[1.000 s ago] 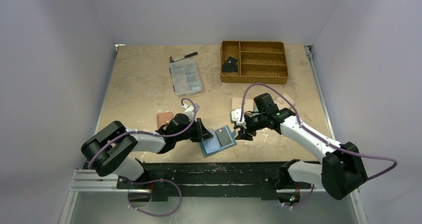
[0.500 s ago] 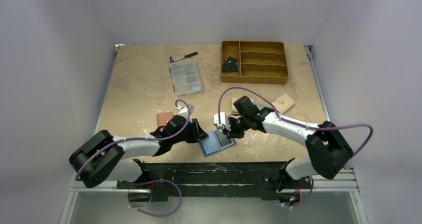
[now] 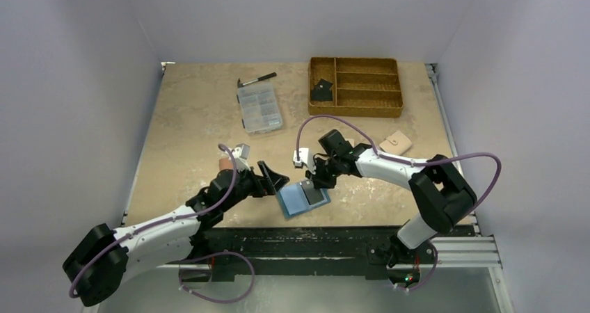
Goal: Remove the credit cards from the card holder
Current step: Remove the credit card from the card holder.
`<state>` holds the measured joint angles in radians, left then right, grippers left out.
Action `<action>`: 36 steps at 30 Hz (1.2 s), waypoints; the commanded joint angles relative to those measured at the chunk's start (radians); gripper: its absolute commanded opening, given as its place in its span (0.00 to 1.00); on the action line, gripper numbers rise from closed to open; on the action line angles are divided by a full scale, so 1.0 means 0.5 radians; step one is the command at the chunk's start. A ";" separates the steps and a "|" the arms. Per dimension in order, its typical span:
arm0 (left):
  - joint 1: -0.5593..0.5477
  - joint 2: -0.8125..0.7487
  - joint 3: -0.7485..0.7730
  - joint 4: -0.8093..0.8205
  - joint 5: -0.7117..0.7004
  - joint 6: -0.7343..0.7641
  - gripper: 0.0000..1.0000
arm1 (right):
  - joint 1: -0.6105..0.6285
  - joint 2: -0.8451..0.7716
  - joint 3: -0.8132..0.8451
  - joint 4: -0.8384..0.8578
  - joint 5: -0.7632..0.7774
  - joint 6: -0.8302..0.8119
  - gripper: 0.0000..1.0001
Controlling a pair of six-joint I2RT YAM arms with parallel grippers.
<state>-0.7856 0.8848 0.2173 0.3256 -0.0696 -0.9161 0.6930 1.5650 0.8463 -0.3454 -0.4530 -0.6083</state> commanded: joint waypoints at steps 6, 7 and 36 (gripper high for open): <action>-0.008 0.466 -0.040 0.930 0.396 -0.364 0.67 | -0.049 0.042 0.142 -0.059 -0.058 0.208 0.04; -0.014 0.518 -0.054 0.998 0.397 -0.388 0.66 | -0.066 0.043 0.147 -0.065 -0.068 0.222 0.04; -0.270 1.255 0.276 0.699 0.085 -0.569 0.53 | -0.134 0.199 0.209 -0.150 -0.038 0.305 0.00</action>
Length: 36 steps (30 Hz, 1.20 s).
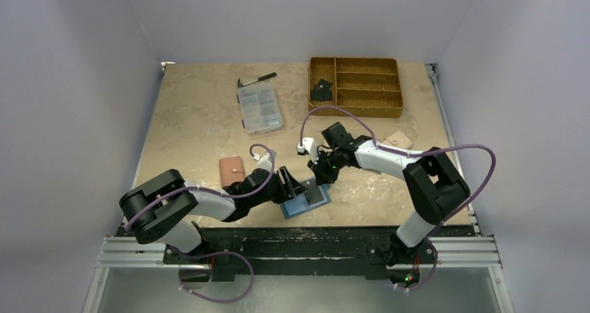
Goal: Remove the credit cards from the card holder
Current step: Remove the credit card from the card holder.
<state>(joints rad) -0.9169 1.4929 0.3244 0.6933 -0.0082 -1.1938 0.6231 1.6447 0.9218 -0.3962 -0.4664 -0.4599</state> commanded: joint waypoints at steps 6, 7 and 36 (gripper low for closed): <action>-0.007 0.080 0.065 -0.020 -0.043 -0.020 0.53 | 0.004 0.054 0.070 -0.077 0.012 0.002 0.00; -0.007 0.091 0.066 -0.016 -0.043 -0.023 0.53 | 0.005 0.057 0.075 -0.084 0.008 0.002 0.00; -0.009 0.257 -0.200 0.422 -0.220 -0.230 0.26 | 0.014 0.266 0.210 -0.286 -0.424 0.138 0.00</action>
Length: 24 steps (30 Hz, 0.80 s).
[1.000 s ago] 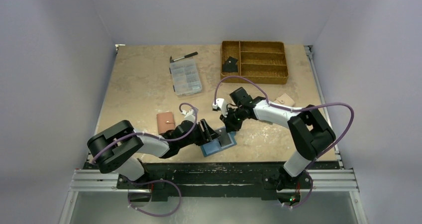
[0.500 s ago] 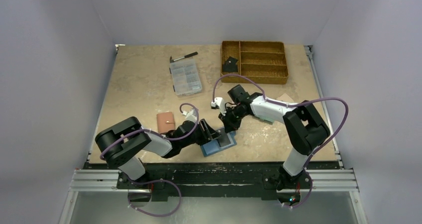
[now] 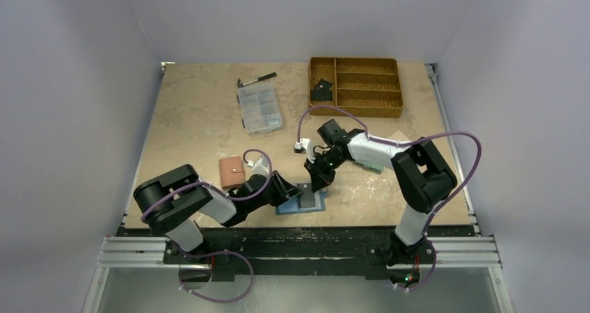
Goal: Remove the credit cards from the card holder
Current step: Remove the credit card from the card holder.
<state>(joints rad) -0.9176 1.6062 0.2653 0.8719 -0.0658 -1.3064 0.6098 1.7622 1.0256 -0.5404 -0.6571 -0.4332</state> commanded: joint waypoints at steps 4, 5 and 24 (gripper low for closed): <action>-0.006 0.044 -0.107 0.089 -0.111 0.037 0.21 | 0.016 0.007 -0.001 0.023 0.037 0.102 0.00; -0.007 0.049 -0.111 0.094 -0.109 0.052 0.18 | 0.008 0.000 -0.004 0.025 0.050 0.103 0.00; 0.004 0.303 -0.162 0.584 0.217 0.173 0.27 | -0.004 0.030 -0.037 0.113 -0.007 0.224 0.00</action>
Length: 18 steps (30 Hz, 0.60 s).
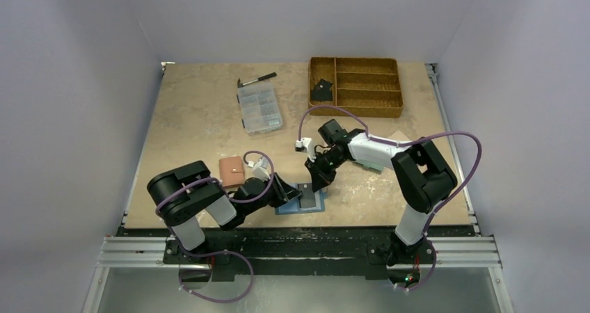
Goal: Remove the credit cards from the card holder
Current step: Remove the credit card from the card holder.
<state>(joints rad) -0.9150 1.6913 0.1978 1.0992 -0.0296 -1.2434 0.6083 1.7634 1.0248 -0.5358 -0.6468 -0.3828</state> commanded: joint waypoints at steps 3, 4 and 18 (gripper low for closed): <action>-0.004 0.228 -0.031 0.250 0.178 0.012 0.27 | 0.000 0.021 -0.061 0.180 -0.021 0.231 0.00; -0.002 0.256 -0.031 0.287 0.185 -0.001 0.27 | 0.000 0.024 -0.063 0.191 -0.034 0.254 0.00; 0.004 0.327 -0.044 0.378 0.197 -0.024 0.00 | 0.016 0.037 -0.066 0.230 -0.105 0.376 0.00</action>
<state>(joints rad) -0.8974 1.8328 0.1738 1.3079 0.0109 -1.2648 0.5926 1.7634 1.0058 -0.4931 -0.6544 -0.2180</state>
